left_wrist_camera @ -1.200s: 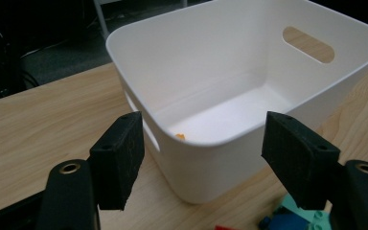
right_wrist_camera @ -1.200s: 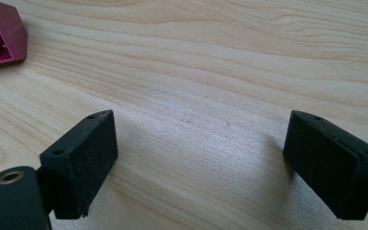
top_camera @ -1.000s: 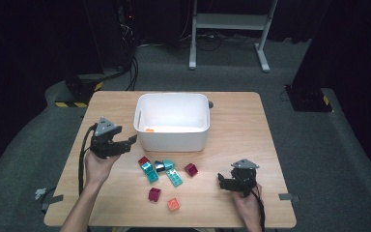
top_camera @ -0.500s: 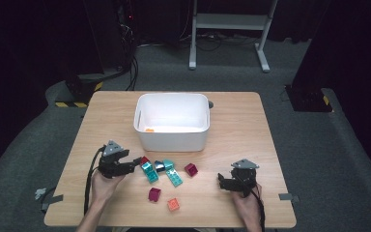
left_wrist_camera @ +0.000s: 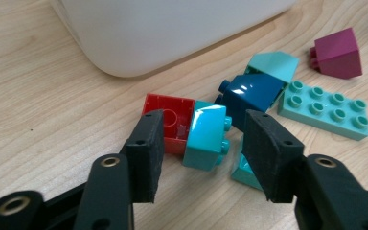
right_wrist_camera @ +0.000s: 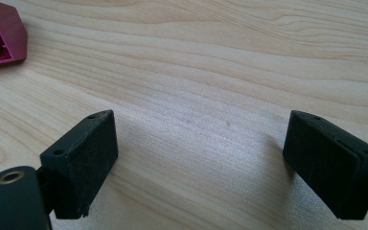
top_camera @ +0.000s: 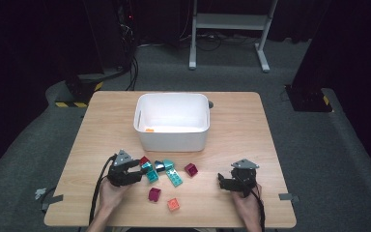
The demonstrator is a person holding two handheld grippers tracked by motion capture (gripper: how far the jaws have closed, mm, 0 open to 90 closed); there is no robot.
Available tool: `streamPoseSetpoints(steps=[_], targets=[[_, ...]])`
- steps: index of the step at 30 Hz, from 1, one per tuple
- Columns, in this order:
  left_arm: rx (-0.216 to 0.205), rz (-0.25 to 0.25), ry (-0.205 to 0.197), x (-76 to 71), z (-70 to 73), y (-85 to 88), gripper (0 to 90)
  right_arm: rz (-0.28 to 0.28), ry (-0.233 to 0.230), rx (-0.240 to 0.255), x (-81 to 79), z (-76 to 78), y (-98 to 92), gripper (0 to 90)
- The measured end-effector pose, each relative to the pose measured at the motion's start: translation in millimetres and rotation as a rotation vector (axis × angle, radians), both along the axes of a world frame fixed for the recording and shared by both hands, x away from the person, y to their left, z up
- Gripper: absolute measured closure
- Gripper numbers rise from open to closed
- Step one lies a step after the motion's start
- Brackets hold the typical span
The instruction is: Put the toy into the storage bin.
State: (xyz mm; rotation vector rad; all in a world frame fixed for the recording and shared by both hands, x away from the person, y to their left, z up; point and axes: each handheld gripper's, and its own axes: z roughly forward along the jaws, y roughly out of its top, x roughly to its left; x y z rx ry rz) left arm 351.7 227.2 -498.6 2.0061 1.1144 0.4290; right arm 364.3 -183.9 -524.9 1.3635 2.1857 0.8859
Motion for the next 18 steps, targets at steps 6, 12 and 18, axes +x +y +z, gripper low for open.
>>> streamPoseSetpoints(steps=[6,12,18], targets=[[0.032,-0.002,-0.006,0.6,-5.5,-5.6,58.4,0.0,0.0,0.0,0.0,0.0,0.0,11.3],[0.053,0.0,-0.001,2.1,-9.3,-8.0,63.8,0.0,0.0,0.0,0.0,0.0,0.0,11.3],[0.066,-0.011,-0.004,1.4,-9.3,-9.3,66.7,0.0,0.0,0.0,0.0,0.0,0.0,11.3]])
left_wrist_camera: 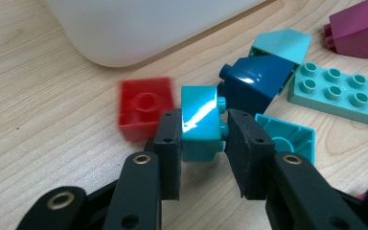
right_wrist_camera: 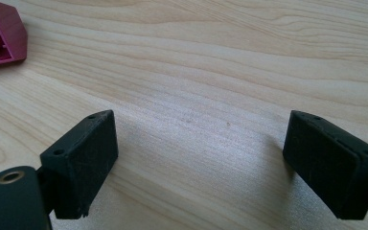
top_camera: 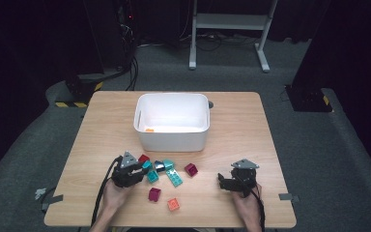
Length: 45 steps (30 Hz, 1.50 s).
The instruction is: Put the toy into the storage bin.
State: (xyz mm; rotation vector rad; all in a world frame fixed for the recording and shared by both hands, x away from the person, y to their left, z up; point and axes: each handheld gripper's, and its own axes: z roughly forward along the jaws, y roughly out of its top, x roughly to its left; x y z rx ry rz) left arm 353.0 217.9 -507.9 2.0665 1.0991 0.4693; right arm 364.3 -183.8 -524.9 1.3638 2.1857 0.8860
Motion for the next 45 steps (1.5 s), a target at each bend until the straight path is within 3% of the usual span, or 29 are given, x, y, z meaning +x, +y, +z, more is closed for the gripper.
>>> streamPoseSetpoints(steps=[9,38,41,45], targets=[[-0.004,-0.011,-0.004,-2.6,2.6,-0.6,67.0,0.0,0.0,0.0,0.0,0.0,0.0,11.3],[-0.067,-0.025,0.0,-5.0,36.1,12.2,67.1,0.0,0.0,0.0,0.1,0.0,0.0,11.3],[-0.055,-0.028,0.003,-5.1,42.3,12.8,67.1,0.0,0.0,0.0,0.0,0.0,0.0,11.3],[-0.069,-0.017,0.004,-4.6,56.8,15.5,67.1,-0.001,0.001,0.001,0.0,0.0,0.0,11.3]])
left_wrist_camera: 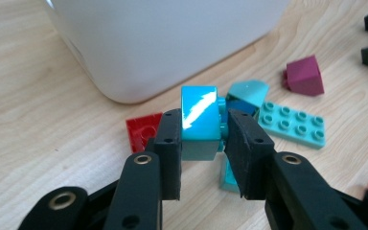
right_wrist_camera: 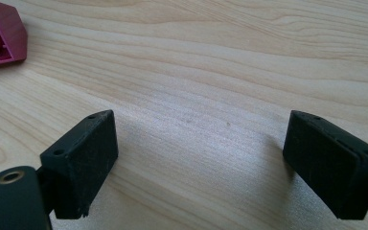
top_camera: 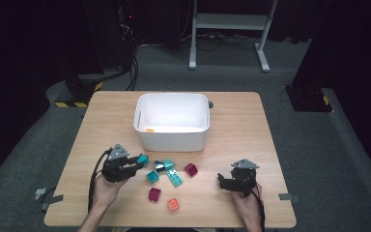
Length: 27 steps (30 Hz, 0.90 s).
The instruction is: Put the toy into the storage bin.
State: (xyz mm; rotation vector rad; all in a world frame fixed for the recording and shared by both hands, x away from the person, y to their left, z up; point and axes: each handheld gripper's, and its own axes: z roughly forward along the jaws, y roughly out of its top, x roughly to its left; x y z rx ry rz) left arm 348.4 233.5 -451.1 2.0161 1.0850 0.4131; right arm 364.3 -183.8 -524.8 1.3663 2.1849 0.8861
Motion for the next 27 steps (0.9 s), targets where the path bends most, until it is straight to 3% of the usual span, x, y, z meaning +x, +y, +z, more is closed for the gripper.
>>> streamPoseSetpoints(steps=[4,10,15,27], targets=[[-0.019,0.008,0.002,2.8,9.6,1.7,67.1,0.001,-0.001,-0.001,0.1,0.0,-0.1,11.3],[-0.012,0.002,-0.024,5.9,32.9,-2.2,67.1,0.0,-0.001,-0.001,-0.1,0.0,0.0,11.4],[-0.007,0.001,-0.028,8.4,44.3,-5.0,67.1,-0.001,-0.001,0.001,-0.2,0.0,0.1,11.5],[-0.065,0.017,-0.048,18.2,68.5,-0.7,67.1,0.001,-0.002,-0.001,-0.5,0.1,0.0,11.7]])
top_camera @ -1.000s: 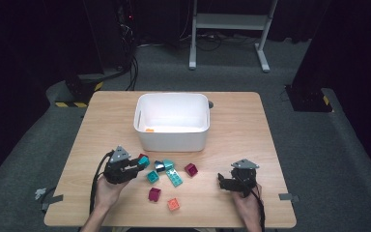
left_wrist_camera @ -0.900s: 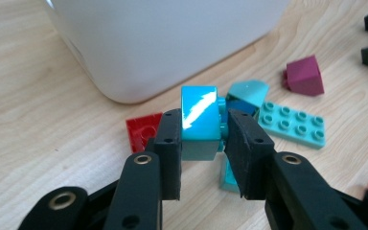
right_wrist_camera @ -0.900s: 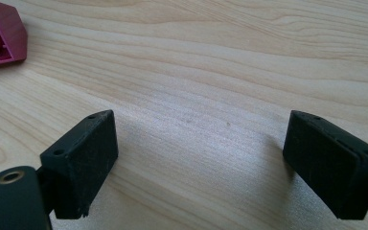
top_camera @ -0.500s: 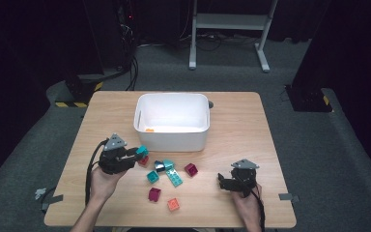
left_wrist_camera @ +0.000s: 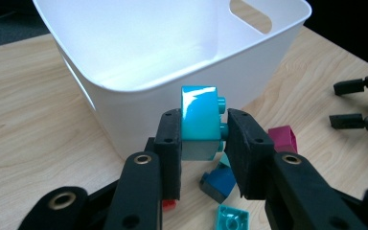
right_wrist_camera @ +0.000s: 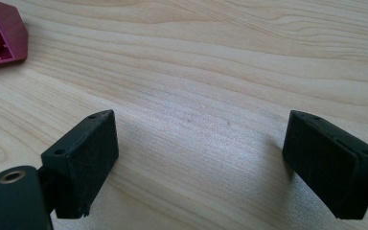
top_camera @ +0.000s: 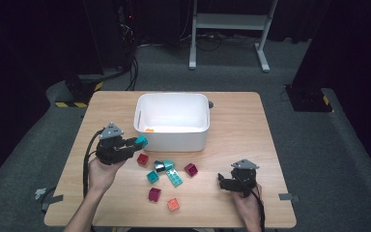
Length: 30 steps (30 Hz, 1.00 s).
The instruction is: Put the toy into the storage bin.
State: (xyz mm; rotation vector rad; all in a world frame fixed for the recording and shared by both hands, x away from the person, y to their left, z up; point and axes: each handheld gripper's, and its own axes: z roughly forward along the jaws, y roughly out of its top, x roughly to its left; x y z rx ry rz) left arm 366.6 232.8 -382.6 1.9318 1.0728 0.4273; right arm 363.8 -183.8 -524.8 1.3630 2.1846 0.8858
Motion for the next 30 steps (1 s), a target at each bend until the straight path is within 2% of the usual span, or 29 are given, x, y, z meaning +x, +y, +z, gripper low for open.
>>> streamPoseSetpoints(steps=[4,7,11,15,22,30], targets=[[-0.008,0.005,-0.005,2.3,5.2,1.4,67.1,0.0,0.0,0.0,0.0,0.0,0.0,11.7],[-0.03,0.008,-0.003,5.2,11.2,3.5,67.1,0.0,-0.001,0.0,0.0,0.0,0.0,11.7],[-0.021,0.007,-0.002,9.6,18.0,4.1,67.1,0.001,0.0,0.0,0.0,0.0,-0.1,11.7],[-0.031,0.007,0.002,14.6,21.8,5.2,67.1,0.0,0.0,0.0,0.0,0.0,0.0,11.7],[-0.023,0.009,-0.01,23.5,34.7,3.0,67.1,0.001,-0.001,-0.001,0.0,0.0,0.0,11.7],[-0.022,0.012,-0.013,41.7,47.2,-1.9,67.1,0.001,-0.001,-0.001,-0.1,0.0,-0.1,11.8]])
